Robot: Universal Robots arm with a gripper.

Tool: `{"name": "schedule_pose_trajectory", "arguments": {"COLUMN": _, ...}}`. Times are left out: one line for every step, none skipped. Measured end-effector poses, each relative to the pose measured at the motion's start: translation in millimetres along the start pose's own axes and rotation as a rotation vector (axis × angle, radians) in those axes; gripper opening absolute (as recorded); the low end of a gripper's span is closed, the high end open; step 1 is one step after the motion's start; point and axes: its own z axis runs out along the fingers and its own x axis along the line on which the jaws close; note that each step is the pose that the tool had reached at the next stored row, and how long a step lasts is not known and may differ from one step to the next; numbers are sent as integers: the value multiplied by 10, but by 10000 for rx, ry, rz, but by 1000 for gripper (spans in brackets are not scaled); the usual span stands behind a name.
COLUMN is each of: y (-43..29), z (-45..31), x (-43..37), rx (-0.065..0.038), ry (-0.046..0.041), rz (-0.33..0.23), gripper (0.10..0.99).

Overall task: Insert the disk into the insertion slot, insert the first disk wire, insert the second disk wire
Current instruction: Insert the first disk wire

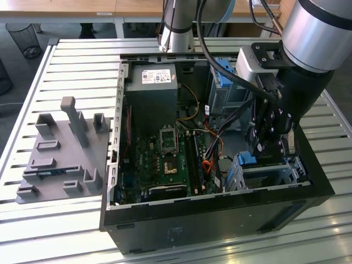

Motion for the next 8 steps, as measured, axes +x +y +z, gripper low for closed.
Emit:
{"name": "schedule_pose_trajectory", "arguments": {"y": 0, "z": -1, "x": -5, "rx": 1, "ry": -4, "rz": 0, "gripper": 106}}
{"name": "schedule_pose_trajectory", "arguments": {"y": 0, "z": -1, "x": -12, "rx": 1, "ry": -9, "rz": 0, "gripper": 106}}
{"name": "schedule_pose_trajectory", "arguments": {"y": -2, "z": -1, "x": -19, "rx": 0, "ry": -12, "rz": -1, "gripper": 106}}
{"name": "schedule_pose_trajectory", "arguments": {"y": -10, "z": 0, "x": -27, "rx": 1, "ry": -17, "rz": -2, "gripper": 106}}
{"name": "schedule_pose_trajectory", "arguments": {"y": -24, "z": 0, "x": -36, "rx": 0, "ry": -23, "rz": -3, "gripper": 106}}
{"name": "schedule_pose_trajectory", "arguments": {"y": -42, "z": 0, "x": -44, "rx": 0, "ry": -29, "rz": -4, "gripper": 106}}
{"name": "schedule_pose_trajectory", "arguments": {"y": -62, "z": 1, "x": -51, "rx": 0, "ry": -37, "rz": -3, "gripper": 106}}
{"name": "schedule_pose_trajectory", "arguments": {"y": -81, "z": 1, "x": -58, "rx": 0, "ry": -43, "rz": -4, "gripper": 106}}
